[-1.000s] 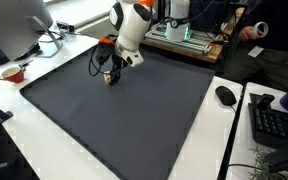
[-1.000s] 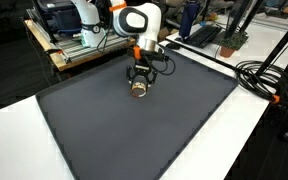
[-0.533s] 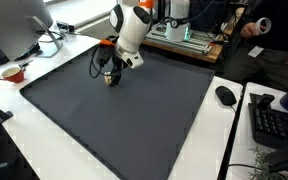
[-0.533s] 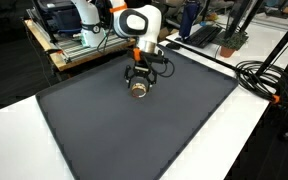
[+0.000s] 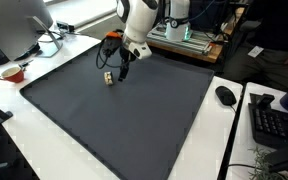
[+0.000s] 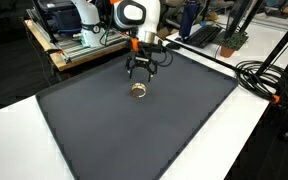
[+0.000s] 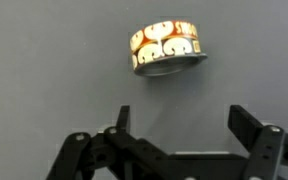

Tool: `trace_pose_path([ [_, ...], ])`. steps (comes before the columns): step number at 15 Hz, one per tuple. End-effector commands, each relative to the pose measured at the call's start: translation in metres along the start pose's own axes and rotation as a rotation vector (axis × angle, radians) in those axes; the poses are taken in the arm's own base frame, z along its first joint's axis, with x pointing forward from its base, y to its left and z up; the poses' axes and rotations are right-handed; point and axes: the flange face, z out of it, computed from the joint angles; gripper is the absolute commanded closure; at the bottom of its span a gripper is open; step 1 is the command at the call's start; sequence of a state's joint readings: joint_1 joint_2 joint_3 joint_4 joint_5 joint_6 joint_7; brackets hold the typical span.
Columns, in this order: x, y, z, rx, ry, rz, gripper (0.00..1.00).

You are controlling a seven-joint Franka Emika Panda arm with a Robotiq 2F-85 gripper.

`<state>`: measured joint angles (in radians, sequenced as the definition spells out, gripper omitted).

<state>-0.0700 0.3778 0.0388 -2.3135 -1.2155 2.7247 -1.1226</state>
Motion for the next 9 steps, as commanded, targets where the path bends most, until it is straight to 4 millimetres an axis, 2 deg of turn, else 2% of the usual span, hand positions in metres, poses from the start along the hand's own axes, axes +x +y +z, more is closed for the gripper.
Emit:
trace_pose_path([
  [1, 0.012, -0.034, -0.069, -0.165, 0.087, 0.059, 0.00],
  [3, 0.018, -0.044, -0.100, -0.276, 0.132, 0.105, 0.00],
  [9, 0.031, -0.062, -0.166, -0.649, 0.281, 0.152, 0.00],
])
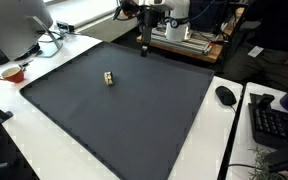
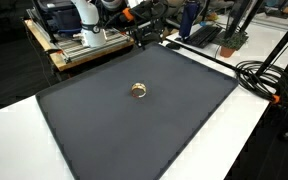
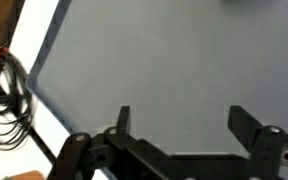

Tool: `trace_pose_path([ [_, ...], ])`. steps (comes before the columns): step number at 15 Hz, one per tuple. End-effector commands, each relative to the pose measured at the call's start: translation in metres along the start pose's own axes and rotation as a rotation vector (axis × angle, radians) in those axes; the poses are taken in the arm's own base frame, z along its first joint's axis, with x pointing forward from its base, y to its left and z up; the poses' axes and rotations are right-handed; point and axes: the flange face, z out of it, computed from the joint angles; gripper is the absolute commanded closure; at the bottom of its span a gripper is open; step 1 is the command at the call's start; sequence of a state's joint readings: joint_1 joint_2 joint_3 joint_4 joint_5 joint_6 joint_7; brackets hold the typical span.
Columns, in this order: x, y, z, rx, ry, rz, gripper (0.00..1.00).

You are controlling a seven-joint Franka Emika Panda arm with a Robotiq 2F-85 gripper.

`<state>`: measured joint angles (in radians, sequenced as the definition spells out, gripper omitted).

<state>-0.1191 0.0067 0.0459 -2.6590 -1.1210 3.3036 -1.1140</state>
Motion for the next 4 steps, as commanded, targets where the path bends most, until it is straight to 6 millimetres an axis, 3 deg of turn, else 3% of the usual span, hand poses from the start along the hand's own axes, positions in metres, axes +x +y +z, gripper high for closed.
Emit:
trace_pose_path([
  [1, 0.014, -0.001, -0.046, -0.195, 0.080, -0.001, 0.00],
  [2, 0.016, 0.001, -0.054, -0.233, 0.082, -0.045, 0.00],
  [3, 0.011, 0.004, -0.030, -0.170, 0.079, -0.002, 0.00],
  [4, 0.013, 0.005, -0.038, -0.202, 0.088, -0.012, 0.00],
])
